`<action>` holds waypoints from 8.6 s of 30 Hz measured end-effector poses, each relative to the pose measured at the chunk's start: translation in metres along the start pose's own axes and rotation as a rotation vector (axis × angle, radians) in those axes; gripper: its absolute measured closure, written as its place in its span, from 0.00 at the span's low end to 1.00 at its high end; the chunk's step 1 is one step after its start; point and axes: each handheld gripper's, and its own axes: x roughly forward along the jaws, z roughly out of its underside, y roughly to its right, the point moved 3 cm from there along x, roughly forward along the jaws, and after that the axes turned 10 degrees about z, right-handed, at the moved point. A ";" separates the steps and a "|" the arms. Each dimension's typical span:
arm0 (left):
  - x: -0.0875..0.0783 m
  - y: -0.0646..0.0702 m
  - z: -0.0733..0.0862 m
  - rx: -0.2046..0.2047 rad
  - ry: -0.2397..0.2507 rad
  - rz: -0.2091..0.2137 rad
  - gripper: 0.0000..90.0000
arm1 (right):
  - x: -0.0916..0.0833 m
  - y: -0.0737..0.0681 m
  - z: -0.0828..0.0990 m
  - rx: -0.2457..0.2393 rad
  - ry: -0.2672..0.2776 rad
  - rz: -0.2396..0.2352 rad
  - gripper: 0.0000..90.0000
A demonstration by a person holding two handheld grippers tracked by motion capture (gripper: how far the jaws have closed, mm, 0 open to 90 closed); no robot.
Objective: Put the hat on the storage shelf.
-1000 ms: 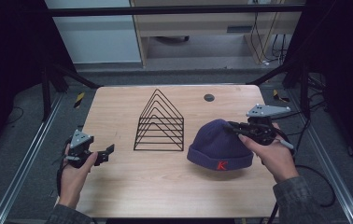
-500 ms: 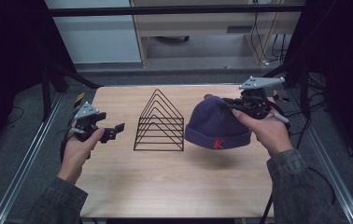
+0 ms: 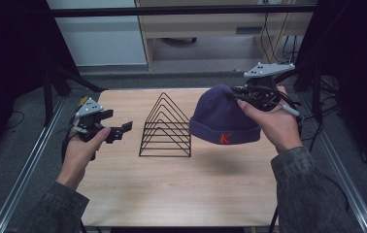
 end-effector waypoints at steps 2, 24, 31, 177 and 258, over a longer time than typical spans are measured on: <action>0.002 0.003 -0.004 0.008 -0.001 0.012 0.10 | 0.000 0.003 -0.003 0.022 0.018 -0.003 0.87; 0.026 0.018 -0.029 0.064 -0.048 0.092 0.09 | 0.029 -0.018 -0.055 0.045 0.105 -0.046 0.87; 0.030 0.010 -0.042 0.091 -0.050 0.107 0.10 | 0.049 -0.031 -0.087 0.021 0.142 -0.091 0.87; 0.063 -0.021 0.067 0.006 -0.220 0.119 0.63 | 0.133 -0.132 -0.010 -0.064 -0.096 -0.193 0.86; 0.063 -0.028 0.104 -0.010 -0.304 0.054 0.81 | 0.128 -0.126 0.030 -0.060 -0.171 -0.196 0.83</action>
